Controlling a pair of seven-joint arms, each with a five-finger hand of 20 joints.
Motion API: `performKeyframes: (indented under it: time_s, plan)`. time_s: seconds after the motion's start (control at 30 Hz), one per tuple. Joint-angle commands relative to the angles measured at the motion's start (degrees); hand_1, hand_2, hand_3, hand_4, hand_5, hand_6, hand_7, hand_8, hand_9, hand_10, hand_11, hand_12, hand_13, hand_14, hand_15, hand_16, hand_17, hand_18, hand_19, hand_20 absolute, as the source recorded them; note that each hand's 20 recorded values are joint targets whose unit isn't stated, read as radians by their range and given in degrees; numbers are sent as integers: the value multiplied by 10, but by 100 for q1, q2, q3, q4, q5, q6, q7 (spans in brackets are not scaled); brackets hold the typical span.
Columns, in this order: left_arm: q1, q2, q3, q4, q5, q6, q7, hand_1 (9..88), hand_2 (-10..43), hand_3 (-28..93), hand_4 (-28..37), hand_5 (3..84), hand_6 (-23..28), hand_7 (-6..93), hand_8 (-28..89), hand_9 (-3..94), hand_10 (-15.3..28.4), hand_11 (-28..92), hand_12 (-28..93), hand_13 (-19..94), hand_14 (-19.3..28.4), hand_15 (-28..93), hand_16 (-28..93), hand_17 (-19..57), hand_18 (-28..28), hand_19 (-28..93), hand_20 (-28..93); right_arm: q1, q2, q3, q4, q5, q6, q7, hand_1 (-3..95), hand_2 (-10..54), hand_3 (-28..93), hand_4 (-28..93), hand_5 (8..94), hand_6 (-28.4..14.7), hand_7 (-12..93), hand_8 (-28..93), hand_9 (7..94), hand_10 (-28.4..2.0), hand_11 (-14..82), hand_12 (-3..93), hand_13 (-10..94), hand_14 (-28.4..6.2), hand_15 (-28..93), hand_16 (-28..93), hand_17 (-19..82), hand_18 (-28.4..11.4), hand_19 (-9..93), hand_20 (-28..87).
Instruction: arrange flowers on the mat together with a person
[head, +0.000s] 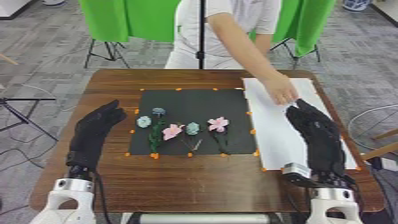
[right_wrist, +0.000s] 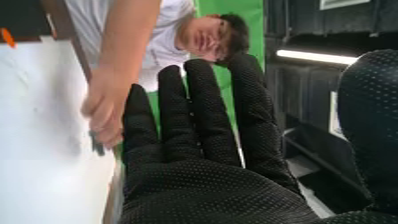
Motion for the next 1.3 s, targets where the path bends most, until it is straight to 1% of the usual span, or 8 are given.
performKeyframes:
  time_s: [0.03,0.23,0.37,0.63,0.8,0.97,1.2,1.3]
  plan:
    - [74,-42,-14,-11,-24,9,-52,250,-4,646,-193,475,24,140,-62,439,127,175,151,349,169,165,55,39,141,80,201,42,-118,-71,-29,-22,41,-58,202,-95,809,-189,520,-9,149,-107,529,-161,63,92,410,-130,136,117,224,-113,36,312]
    - [7,-8,49,17,-10,51,-48,249,-5,647,-194,472,24,138,-61,438,127,173,151,350,169,165,55,39,141,80,201,80,-122,-32,-19,-95,-225,169,206,-95,796,-185,570,-6,152,-109,614,-148,79,97,498,-124,164,120,244,-107,19,327]
    - [98,-44,30,-21,3,100,-5,249,-6,648,-194,471,25,138,-60,438,127,173,151,350,169,165,55,39,141,80,201,102,-136,-46,30,-307,-415,231,208,-89,785,-181,608,-2,151,-108,671,-137,90,102,547,-121,179,123,260,-105,17,338]
    - [138,-39,-45,-47,-36,137,5,248,-7,649,-194,472,25,139,-60,439,127,174,152,349,168,165,55,40,141,81,201,234,-136,-125,108,-297,-414,254,207,-84,783,-175,617,0,151,-107,676,-136,89,107,550,-119,179,123,265,-106,12,345]
    - [106,-66,5,-33,6,94,25,248,-8,650,-193,473,25,139,-61,440,127,175,153,351,170,166,55,40,141,80,201,196,-118,-87,103,-214,-378,368,202,-79,785,-175,609,0,152,-107,654,-137,87,111,532,-124,176,126,263,-108,11,348]
    - [71,-34,47,11,36,134,119,253,-7,647,-191,484,25,133,-62,468,126,159,140,375,162,113,31,65,120,40,181,116,-158,-1,-67,-130,-167,1139,181,27,734,-172,602,-19,135,-97,643,-156,85,123,564,-150,173,151,361,-146,116,412]
    - [138,-63,-2,-23,14,168,104,253,-10,650,-190,490,22,135,-62,484,125,158,138,375,154,109,24,73,109,28,183,108,-151,69,-44,-9,-541,1173,150,44,735,-159,590,-26,123,-89,636,-163,82,125,542,-160,161,160,320,-143,93,390]
    - [57,-65,41,9,15,98,73,253,-10,651,-191,488,23,136,-62,476,127,160,140,373,156,111,26,67,116,33,188,110,-180,82,-74,-22,-463,1238,148,44,736,-160,588,-23,123,-88,635,-160,83,126,538,-159,161,162,310,-141,84,381]
